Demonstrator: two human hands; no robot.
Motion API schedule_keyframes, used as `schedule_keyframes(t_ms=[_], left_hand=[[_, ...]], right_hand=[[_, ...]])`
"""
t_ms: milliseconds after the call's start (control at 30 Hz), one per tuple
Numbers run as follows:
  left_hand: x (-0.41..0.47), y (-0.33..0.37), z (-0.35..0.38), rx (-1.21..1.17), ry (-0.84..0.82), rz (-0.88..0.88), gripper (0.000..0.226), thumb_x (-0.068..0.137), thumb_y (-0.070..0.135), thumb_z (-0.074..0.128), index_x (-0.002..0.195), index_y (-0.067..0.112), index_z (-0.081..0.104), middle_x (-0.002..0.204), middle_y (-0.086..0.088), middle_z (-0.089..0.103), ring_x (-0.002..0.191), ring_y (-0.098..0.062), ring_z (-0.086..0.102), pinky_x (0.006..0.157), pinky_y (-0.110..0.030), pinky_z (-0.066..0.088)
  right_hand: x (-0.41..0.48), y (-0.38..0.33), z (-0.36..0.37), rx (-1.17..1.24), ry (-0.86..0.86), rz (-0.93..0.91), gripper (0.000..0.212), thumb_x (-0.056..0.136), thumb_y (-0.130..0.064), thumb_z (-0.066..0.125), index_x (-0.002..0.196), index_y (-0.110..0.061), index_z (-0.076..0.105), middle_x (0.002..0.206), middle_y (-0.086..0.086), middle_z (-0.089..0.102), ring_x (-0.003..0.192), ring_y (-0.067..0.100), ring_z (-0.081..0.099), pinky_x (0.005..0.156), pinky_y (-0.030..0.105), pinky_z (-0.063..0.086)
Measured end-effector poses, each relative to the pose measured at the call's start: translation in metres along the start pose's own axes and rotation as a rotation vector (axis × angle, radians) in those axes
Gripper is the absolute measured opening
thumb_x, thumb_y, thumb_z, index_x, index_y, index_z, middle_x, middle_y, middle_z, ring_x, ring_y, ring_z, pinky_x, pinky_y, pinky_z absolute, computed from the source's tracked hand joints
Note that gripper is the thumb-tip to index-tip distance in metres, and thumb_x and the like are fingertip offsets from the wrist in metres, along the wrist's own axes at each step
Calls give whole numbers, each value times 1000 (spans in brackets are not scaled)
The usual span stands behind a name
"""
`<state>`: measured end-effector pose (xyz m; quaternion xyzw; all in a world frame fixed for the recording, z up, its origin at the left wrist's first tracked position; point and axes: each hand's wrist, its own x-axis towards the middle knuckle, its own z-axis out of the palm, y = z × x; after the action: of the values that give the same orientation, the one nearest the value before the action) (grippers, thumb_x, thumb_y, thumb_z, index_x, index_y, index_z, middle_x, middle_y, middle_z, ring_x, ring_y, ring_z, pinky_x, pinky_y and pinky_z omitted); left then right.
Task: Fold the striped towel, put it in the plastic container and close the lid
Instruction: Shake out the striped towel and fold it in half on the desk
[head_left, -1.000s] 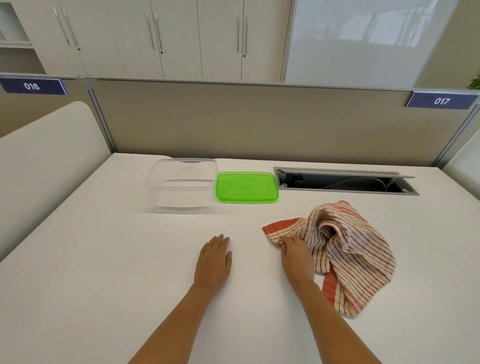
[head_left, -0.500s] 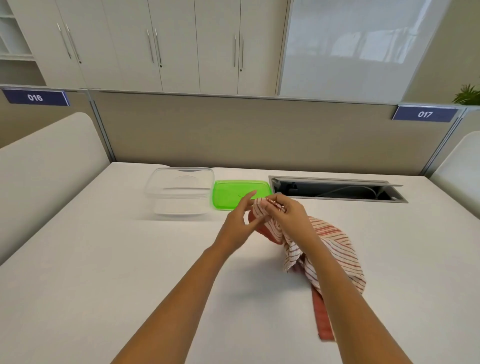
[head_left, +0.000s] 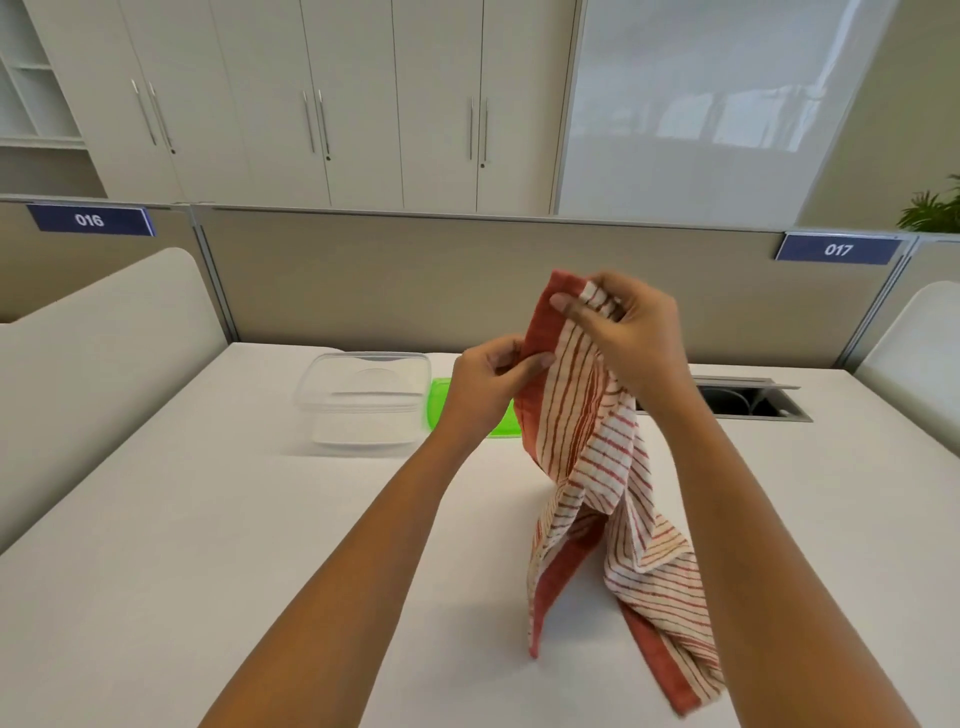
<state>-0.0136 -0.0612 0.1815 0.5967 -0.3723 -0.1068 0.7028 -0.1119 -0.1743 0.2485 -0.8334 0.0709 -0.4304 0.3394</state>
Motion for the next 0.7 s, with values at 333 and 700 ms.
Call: schedule_keyframes(t_ms=[333, 700], left_hand=[[-18, -44, -21, 360, -54, -123, 17, 79, 15, 72, 93, 7, 74, 88, -14, 75, 79, -21, 69, 77, -39, 56], [-18, -43, -122, 337, 365, -151, 9, 77, 12, 71, 85, 12, 75, 75, -4, 73, 71, -14, 65, 73, -20, 53]], right_hand=[[34, -37, -62, 350, 263, -102, 13, 84, -24, 68, 79, -30, 59, 65, -22, 63, 67, -3, 63, 64, 16, 53], [16, -3, -120, 372, 567, 62, 17, 80, -35, 71, 72, -30, 57, 56, -23, 61, 56, -7, 56, 56, 13, 48]])
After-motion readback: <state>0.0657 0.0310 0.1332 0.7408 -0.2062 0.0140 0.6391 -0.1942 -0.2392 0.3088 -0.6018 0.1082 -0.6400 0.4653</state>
